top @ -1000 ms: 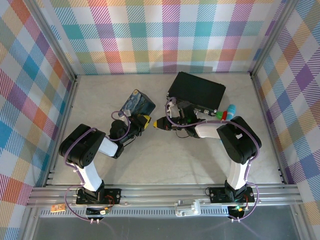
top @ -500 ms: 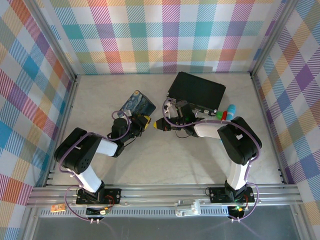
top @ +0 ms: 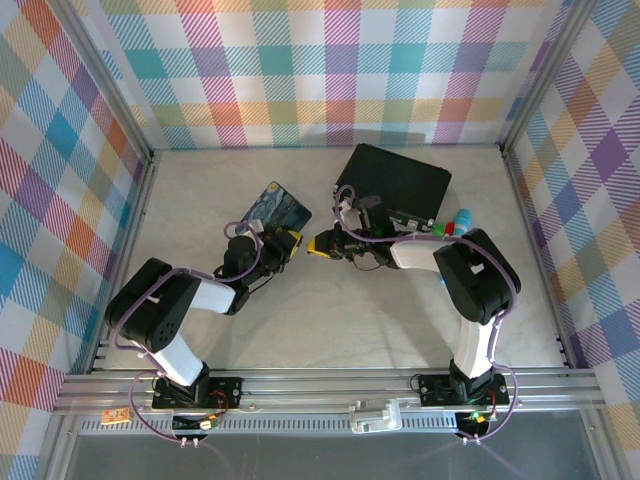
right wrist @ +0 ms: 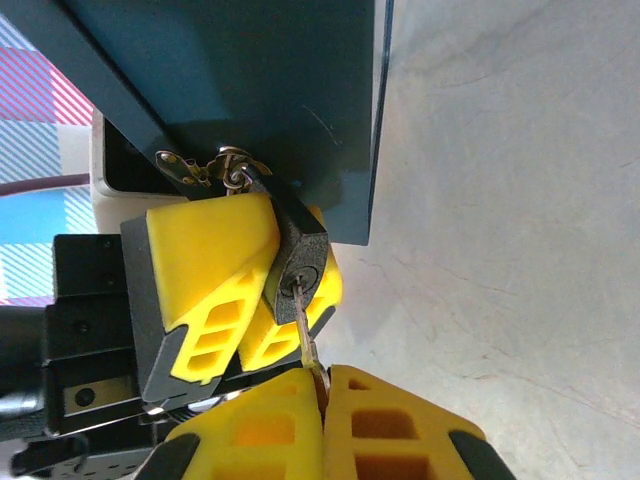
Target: Unlock the padlock with the key
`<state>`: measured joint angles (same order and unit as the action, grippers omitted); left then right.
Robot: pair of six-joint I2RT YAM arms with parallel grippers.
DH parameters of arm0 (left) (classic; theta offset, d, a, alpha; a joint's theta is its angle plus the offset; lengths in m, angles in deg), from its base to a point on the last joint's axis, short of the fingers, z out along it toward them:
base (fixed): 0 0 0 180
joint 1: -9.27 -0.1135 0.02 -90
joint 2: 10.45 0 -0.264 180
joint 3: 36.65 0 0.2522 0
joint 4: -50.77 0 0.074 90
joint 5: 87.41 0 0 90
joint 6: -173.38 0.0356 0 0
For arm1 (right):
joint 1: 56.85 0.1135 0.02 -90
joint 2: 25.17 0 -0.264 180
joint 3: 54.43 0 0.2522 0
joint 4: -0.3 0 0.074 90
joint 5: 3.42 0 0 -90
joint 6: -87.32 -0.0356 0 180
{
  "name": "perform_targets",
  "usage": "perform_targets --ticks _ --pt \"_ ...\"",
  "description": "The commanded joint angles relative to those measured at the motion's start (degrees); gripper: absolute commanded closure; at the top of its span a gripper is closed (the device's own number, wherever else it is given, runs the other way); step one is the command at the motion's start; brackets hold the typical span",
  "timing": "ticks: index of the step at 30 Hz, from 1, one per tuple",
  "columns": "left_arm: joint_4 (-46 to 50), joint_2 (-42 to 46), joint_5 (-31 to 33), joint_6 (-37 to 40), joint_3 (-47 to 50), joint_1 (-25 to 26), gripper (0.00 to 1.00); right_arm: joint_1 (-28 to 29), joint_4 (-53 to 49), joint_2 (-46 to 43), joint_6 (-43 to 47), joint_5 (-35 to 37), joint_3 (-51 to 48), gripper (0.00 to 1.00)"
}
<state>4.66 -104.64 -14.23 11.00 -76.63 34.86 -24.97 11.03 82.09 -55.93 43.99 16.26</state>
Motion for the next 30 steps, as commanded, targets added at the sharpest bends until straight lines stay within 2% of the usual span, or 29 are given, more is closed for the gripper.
perform_targets --ticks 1,7,13,17,23,30 --pt "1.6 1.97 -6.02 0.33 -0.19 2.44 1.0 -0.61 7.3 1.0 -2.47 -2.05 3.45 1.0" --pt "9.15 5.34 -5.61 2.48 -1.81 2.89 1.0 -0.35 -0.65 -1.32 11.45 3.59 3.15 1.0" --pt "15.16 8.26 -4.42 3.51 -2.93 3.16 1.0 0.89 -2.05 -1.53 20.31 7.26 3.44 1.0" --pt "14.52 7.61 -4.45 2.7 -3.29 3.23 1.0 2.2 -2.62 -2.52 23.09 11.25 3.41 1.0" --pt "13.27 6.15 -4.69 2.32 -3.58 3.24 1.0 3.01 -0.63 -5.13 22.01 16.67 0.49 1.0" --pt "13.38 5.05 -4.92 1.11 -4.08 3.16 1.0 3.75 2.03 -7.48 24.74 18.43 -2.43 1.0"
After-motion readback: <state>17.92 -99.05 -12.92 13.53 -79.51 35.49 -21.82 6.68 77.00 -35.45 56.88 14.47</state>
